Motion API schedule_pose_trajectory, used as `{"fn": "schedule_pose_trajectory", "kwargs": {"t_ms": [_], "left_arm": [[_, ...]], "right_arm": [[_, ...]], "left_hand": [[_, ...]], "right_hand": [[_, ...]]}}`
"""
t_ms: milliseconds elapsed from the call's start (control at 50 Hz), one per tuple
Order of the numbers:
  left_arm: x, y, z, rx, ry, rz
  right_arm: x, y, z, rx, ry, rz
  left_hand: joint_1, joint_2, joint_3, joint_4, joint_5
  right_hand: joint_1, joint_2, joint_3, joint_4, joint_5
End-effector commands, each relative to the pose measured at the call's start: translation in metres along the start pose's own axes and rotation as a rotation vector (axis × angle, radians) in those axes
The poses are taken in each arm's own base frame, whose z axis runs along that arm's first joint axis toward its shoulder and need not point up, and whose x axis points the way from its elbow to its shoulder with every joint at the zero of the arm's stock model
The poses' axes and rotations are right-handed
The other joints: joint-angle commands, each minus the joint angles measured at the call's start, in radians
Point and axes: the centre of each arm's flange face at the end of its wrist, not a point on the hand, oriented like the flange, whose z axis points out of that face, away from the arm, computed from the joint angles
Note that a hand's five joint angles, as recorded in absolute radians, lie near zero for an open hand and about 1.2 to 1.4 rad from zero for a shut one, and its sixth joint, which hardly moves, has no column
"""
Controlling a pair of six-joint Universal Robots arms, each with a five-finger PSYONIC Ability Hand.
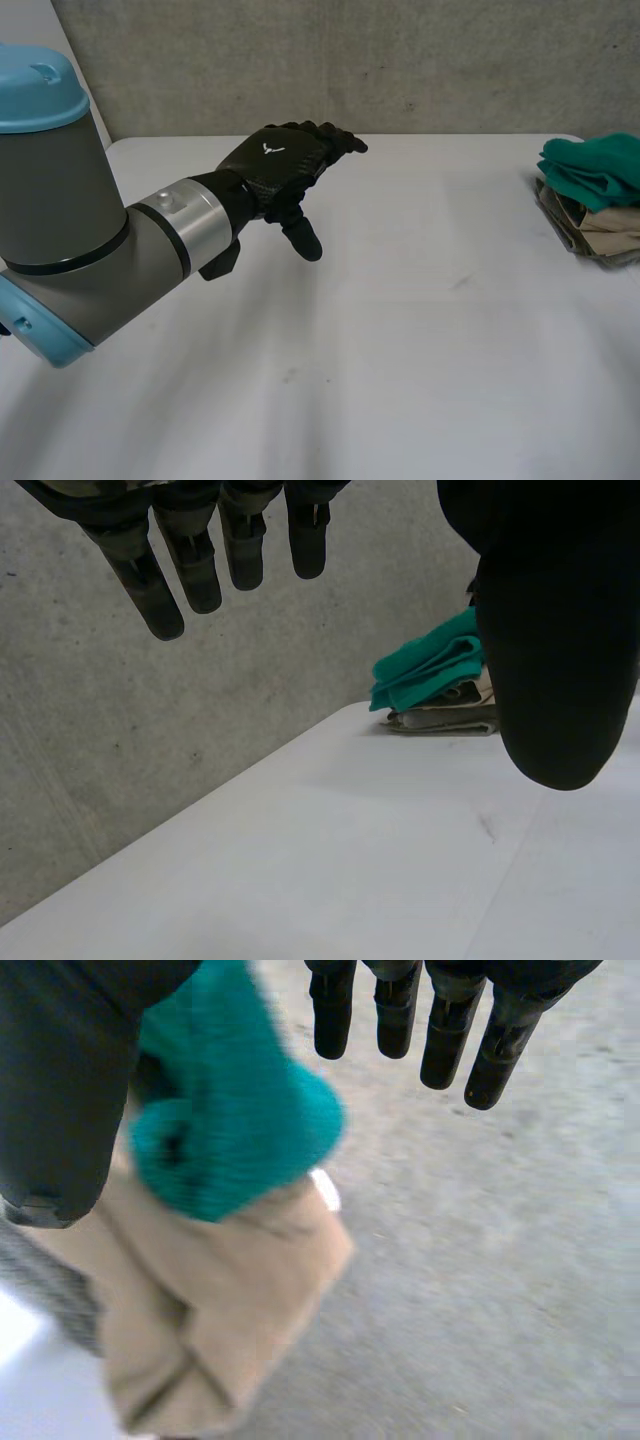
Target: Fold the laundry.
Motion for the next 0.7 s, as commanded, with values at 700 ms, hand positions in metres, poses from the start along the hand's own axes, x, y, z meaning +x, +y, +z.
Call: {"fn": "schedule_pose_trajectory", "kwargs": {"t_ms": [700], "left_arm": [[-0.092,-0.016,-0.046,0.057,-0.436,-0.101]], "right_arm": [[-0.211,-0.234,-0.115,0.247,0.001,0.409]], "left_hand": [[-0.002,-0.018,-0.025,-0.017,-0.035]], "right_hand": [[-0.027,-0.048,-0.041,-0.061,-0.064]]}}
